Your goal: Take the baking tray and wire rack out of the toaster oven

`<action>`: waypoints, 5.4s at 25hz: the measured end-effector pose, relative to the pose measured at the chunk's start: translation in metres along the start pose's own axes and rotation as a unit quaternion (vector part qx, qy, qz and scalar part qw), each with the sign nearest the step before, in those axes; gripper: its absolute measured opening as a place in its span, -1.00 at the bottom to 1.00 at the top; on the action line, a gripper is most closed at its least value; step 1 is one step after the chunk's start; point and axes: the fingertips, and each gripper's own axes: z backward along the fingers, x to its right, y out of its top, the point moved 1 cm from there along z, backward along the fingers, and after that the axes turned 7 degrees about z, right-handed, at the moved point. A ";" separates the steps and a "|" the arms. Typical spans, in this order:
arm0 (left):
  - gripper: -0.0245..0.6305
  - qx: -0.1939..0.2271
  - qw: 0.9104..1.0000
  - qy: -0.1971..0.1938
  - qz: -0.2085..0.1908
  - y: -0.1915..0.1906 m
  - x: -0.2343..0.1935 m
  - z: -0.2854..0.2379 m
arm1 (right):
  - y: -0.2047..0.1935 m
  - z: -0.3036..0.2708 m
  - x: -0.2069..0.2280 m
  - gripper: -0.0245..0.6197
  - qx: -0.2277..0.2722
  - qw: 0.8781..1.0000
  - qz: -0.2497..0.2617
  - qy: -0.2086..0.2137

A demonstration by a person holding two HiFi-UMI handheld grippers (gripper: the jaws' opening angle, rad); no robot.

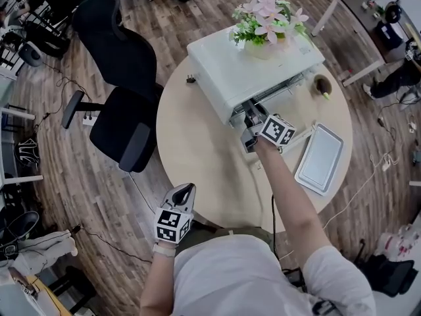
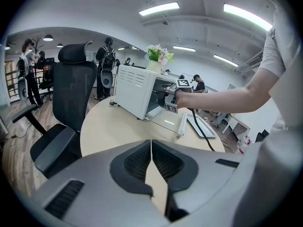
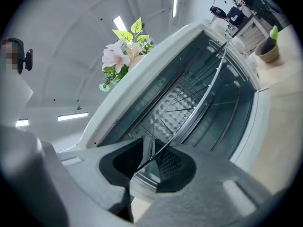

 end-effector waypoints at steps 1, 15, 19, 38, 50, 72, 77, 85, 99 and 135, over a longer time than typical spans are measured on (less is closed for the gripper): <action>-0.95 0.000 1.000 0.002 0.001 -0.002 0.003 0.001 | -0.001 0.004 0.000 -0.67 0.001 1.000 -0.002 0.001; -0.95 0.008 1.000 0.011 0.009 -0.024 0.043 0.010 | -0.011 0.055 0.003 -0.71 -0.006 1.000 -0.012 0.005; -0.95 0.012 1.000 0.011 0.008 -0.027 0.053 0.011 | -0.011 0.067 -0.002 -0.71 -0.003 1.000 -0.018 0.013; -0.95 0.022 1.000 0.016 0.012 -0.049 0.096 0.017 | -0.021 0.126 -0.009 -0.71 -0.015 0.999 -0.025 0.022; -0.95 0.027 1.000 0.009 -0.001 -0.051 0.123 0.014 | -0.014 0.161 -0.014 -0.71 -0.011 0.999 -0.012 0.034; -0.95 0.009 0.999 -0.020 -0.034 -0.057 0.169 -0.015 | -0.065 0.307 0.014 -0.90 -0.082 0.997 0.009 0.000; -0.95 0.011 0.999 -0.020 -0.032 -0.061 0.182 -0.020 | -0.072 0.331 0.013 -0.90 -0.098 0.995 0.000 0.005; -0.95 0.015 1.000 0.006 -0.006 -0.074 0.195 -0.024 | -0.094 0.345 0.004 -0.90 -0.151 0.988 -0.012 0.044; -0.95 0.042 0.995 0.066 0.065 -0.109 0.175 0.010 | -0.170 0.318 -0.050 -0.90 -0.268 0.955 -0.015 0.129; -0.95 0.024 0.996 0.036 0.082 -0.135 0.002 0.117 | -0.317 0.191 -0.123 -0.89 -0.330 0.935 -0.119 0.051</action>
